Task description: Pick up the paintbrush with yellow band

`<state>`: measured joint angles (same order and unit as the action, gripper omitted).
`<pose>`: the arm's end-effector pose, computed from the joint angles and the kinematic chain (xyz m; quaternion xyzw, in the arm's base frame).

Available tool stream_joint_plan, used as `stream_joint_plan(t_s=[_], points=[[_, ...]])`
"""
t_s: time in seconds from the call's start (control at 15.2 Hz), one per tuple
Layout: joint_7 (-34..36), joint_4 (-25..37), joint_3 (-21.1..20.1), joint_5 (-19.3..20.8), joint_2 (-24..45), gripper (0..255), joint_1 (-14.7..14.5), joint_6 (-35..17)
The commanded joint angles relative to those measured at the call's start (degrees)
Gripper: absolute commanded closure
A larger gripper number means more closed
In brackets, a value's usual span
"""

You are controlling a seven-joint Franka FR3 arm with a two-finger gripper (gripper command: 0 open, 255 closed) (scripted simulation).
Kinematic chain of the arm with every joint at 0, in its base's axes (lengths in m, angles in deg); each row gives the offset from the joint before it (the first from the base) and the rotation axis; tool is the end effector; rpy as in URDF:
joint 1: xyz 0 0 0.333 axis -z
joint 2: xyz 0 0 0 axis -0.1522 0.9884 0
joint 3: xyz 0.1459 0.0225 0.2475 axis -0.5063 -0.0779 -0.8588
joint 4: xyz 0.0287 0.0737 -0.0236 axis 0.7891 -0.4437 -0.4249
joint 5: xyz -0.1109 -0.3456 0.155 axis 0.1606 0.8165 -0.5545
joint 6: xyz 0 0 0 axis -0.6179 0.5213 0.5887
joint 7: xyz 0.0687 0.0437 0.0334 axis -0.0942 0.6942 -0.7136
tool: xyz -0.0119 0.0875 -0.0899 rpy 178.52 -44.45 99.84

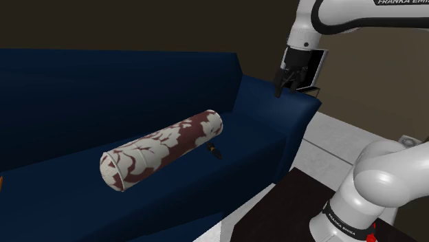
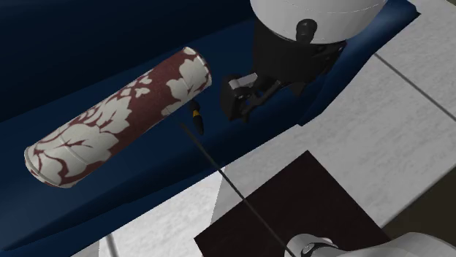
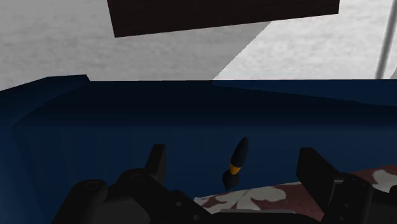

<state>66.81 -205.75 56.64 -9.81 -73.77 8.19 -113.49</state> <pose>0.3467 -0.0100 0.5466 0.9968 -0.0674 0.0259 0.0340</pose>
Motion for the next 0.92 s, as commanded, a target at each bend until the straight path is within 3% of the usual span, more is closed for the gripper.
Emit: stream_joint_plan(t_s=[0.0, 0.86], points=[[0.0, 0.0, 0.0, 0.0, 0.0, 0, 0.0, 0.0], [2.0, -1.67, -0.85, 0.47, 23.03, 0, -0.54, -21.83]])
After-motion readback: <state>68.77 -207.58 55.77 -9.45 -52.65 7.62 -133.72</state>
